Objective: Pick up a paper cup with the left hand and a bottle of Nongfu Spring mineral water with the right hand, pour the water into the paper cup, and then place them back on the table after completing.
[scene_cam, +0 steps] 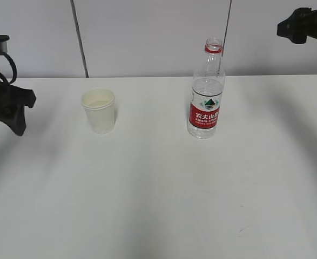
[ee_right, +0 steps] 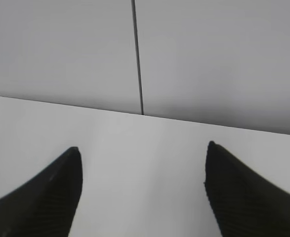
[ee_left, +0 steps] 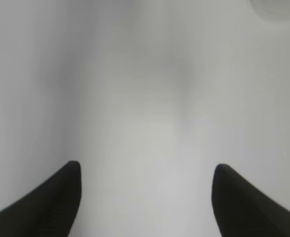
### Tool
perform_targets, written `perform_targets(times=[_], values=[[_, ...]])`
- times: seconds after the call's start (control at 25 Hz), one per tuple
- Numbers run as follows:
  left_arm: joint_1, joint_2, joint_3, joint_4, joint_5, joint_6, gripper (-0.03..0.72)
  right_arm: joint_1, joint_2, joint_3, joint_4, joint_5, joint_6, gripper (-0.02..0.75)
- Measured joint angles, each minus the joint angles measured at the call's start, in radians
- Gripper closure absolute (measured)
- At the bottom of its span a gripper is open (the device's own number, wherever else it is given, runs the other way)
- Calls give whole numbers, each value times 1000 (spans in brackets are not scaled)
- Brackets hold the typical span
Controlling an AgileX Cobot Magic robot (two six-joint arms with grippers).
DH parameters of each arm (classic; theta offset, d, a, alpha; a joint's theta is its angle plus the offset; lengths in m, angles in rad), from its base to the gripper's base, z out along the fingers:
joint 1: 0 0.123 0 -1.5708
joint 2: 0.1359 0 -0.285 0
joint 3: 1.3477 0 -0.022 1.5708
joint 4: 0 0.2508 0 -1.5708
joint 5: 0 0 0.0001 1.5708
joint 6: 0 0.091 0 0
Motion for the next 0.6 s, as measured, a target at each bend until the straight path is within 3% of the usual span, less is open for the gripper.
perform_targets(times=[0.32, 0.6], values=[[0, -92, 7, 0, 167, 26, 232, 0, -77, 99, 0, 32, 0, 166], [0, -325, 196, -1, 174, 27, 298, 0, -175, 171, 0, 47, 2, 166]])
